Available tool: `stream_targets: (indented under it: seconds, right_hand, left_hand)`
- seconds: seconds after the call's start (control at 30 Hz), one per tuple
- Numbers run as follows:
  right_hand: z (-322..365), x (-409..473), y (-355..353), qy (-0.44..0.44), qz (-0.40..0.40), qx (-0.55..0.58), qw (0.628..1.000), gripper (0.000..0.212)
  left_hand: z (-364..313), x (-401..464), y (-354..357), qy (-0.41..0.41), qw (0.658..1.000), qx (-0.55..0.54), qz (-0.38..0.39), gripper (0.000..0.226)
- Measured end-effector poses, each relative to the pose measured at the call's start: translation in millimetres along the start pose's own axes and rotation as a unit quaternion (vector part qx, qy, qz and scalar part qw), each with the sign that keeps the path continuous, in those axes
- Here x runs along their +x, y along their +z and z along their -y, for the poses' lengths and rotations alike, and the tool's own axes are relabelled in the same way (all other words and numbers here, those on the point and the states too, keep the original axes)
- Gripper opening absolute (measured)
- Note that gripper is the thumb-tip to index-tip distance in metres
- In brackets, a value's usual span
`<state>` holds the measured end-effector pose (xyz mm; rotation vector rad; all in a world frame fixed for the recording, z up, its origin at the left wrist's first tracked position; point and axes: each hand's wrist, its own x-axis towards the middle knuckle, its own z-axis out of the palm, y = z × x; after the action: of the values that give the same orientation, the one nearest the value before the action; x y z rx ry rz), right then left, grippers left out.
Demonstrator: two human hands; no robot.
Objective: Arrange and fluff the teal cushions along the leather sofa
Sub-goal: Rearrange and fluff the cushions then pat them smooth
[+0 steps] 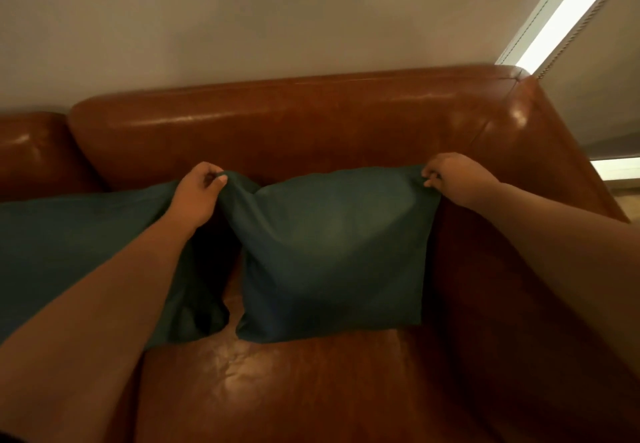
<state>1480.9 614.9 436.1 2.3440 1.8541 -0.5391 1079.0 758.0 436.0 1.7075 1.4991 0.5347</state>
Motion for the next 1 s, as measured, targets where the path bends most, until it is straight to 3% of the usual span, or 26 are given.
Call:
stream_targets:
  seconds: [0.1, 0.27, 0.43, 0.53, 0.6, 0.67, 0.77, 0.87, 1.0]
  right_hand:
    - [-2, -1, -4, -0.019, -0.022, 0.022, 0.999, 0.024]
    - [-26, 0, -27, -0.094, -0.089, 0.014, 0.991, 0.020]
    - [-31, 2, -27, -0.078, -0.098, 0.004, 0.992, 0.020]
    - [-21, -11, -10, -0.020, -0.144, 0.013, 0.989, 0.021]
    - [-13, -30, 12, 0.010, -0.239, 0.039, 0.970, 0.021]
    - [6, -52, 36, -0.009, -0.320, 0.080, 0.944, 0.025]
    - [53, -71, 66, -0.042, -0.319, 0.104, 0.941, 0.039]
    - [104, -74, 82, -0.049, -0.271, 0.082, 0.958, 0.055]
    - [121, -54, 92, -0.002, -0.243, 0.033, 0.969, 0.059]
  left_hand:
    - [15, -3, 5, -0.003, 0.999, -0.024, -0.047, 0.002]
    - [28, -8, 16, -0.020, 0.992, -0.045, -0.112, 0.004]
    - [17, 1, 39, -0.029, 0.984, -0.004, -0.175, 0.003]
    - [-4, -20, 60, -0.073, 0.962, 0.014, -0.264, 0.024]
    - [-20, -47, 74, 0.001, 0.955, 0.019, -0.297, 0.036]
    - [-28, -78, 95, 0.124, 0.962, 0.081, -0.231, 0.041]
    - [-34, -113, 130, 0.211, 0.947, 0.220, -0.103, 0.057]
    - [-29, -114, 148, 0.225, 0.910, 0.343, -0.066, 0.067]
    - [-21, -92, 154, 0.207, 0.900, 0.377, -0.075, 0.067]
